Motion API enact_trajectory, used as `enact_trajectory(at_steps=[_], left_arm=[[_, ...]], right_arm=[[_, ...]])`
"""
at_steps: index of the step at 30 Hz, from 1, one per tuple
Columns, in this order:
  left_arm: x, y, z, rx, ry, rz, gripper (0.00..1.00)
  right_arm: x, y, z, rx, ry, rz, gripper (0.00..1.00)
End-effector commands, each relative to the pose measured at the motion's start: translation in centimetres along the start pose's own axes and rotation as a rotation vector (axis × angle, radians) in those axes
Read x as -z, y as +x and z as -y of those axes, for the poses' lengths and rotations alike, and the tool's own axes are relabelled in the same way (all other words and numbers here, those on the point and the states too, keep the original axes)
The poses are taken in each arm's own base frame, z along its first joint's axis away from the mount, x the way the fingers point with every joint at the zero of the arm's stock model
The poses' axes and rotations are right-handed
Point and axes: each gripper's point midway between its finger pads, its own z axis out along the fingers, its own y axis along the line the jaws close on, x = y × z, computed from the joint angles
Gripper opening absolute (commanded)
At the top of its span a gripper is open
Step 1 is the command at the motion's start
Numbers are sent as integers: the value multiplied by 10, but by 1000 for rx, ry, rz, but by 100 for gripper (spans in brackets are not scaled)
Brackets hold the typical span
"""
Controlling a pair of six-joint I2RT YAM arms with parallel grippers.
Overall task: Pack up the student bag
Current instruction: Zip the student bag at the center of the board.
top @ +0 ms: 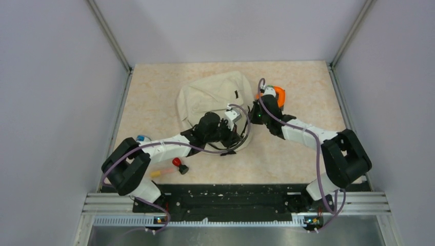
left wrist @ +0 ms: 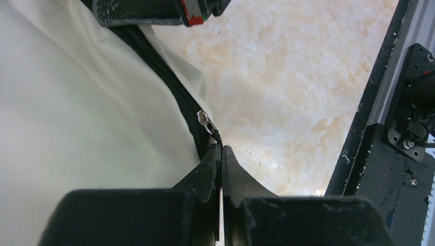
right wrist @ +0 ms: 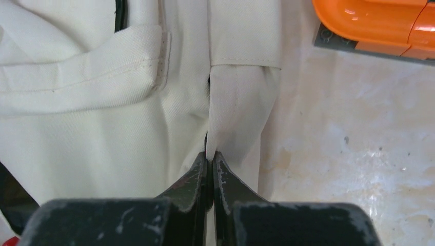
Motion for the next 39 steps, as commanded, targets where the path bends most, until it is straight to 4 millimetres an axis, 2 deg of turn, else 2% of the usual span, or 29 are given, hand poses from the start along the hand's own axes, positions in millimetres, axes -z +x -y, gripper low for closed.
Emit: enact_trajectory(at_steps=[1, 5, 12, 16, 19, 22, 23, 25, 27, 30, 33, 36, 39], left_arm=[[12, 10, 15, 17, 42, -42, 0], [15, 23, 12, 20, 25, -80, 0], [24, 39, -5, 30, -74, -114, 0], [24, 46, -8, 54, -89, -122, 0], [23, 38, -7, 62, -89, -94, 0], [21, 23, -3, 72, -73, -51, 0], [20, 17, -1, 81, -64, -32, 0], [18, 6, 5, 96, -39, 8, 0], [15, -1, 8, 109, -19, 37, 0], [12, -8, 12, 122, 3, 58, 0], [10, -11, 15, 125, 21, 66, 0], [11, -12, 17, 122, 30, 66, 0], [10, -12, 17, 121, 36, 67, 0]], right_arm=[[-8, -81, 1, -20, 28, 229, 0], [-15, -93, 5, -16, 43, 245, 0], [-26, -111, 8, -10, 49, 265, 0], [-22, -122, 8, -7, 36, 283, 0], [-13, -127, 0, 13, -8, 288, 1], [3, -124, -10, 24, -71, 273, 34], [10, -121, -11, 24, -83, 270, 44], [28, -112, -9, 14, -97, 261, 58], [43, -100, -7, -5, -115, 250, 65], [61, -74, -3, -56, -145, 214, 68], [74, -42, -9, -131, -221, 147, 65], [81, -16, -22, -201, -293, 91, 64], [83, 3, -43, -201, -341, 57, 67]])
